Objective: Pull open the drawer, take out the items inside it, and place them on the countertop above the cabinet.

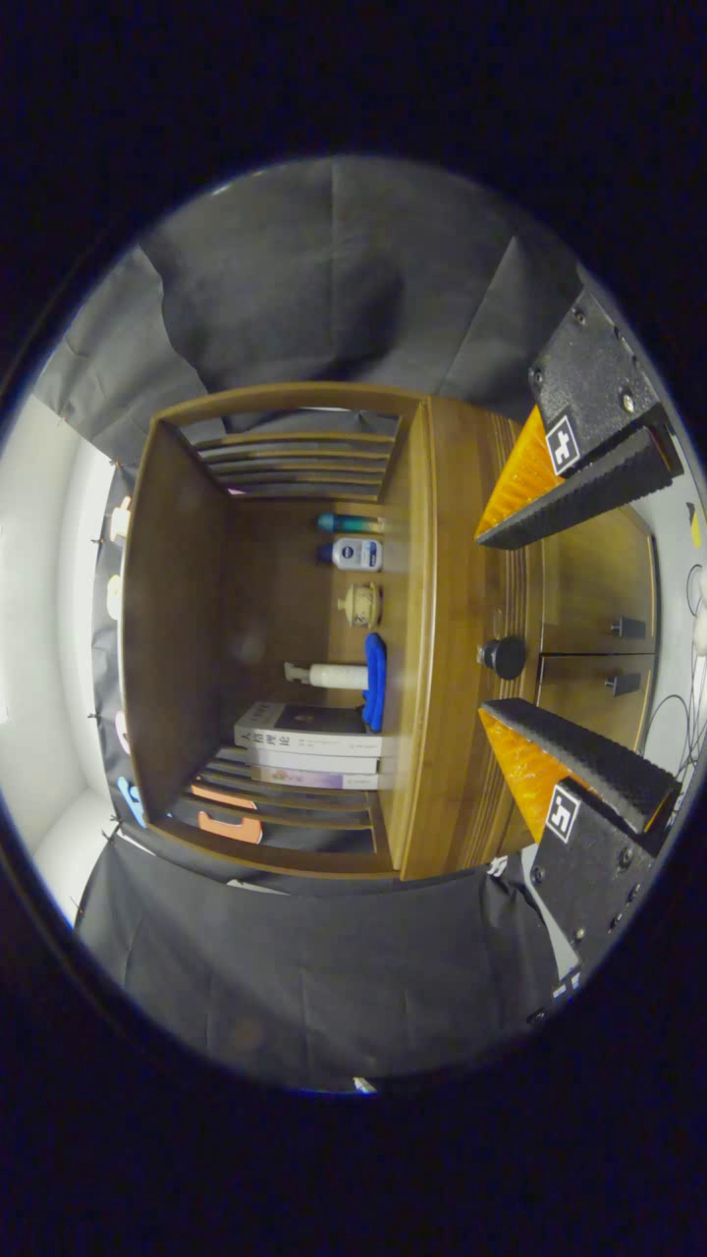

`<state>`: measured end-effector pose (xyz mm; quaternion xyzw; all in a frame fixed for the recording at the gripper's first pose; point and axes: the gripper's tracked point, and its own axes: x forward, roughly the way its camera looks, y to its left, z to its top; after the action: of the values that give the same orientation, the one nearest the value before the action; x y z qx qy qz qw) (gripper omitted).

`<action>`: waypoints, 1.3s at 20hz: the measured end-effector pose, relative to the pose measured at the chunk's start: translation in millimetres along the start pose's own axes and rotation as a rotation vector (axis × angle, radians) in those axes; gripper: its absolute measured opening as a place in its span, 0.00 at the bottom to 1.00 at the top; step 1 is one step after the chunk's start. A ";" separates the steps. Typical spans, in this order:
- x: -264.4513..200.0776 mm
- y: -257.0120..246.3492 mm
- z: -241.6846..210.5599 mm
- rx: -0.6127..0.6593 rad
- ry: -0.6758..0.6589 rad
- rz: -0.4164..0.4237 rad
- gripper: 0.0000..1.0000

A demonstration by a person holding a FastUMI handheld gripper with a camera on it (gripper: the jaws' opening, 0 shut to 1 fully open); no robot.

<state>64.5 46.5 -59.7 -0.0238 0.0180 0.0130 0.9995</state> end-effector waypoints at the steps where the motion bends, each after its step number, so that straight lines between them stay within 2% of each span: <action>1: 11.5 5.0 -5.2 -0.006 0.009 0.003 0.99; 8: 80.4 17.4 -41.4 -0.007 0.077 -0.010 0.99; 13: 101.4 14.8 -54.1 -0.011 0.098 -0.027 0.96; 15: 106.0 19.5 -58.7 -0.002 0.118 -0.014 0.91; 21: 116.0 16.8 -57.3 -0.021 0.100 -0.036 0.52; 26: 114.7 16.3 -57.1 -0.018 0.129 -0.024 0.44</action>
<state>176.6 62.8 -121.7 -0.0339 0.0820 -0.0003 0.9961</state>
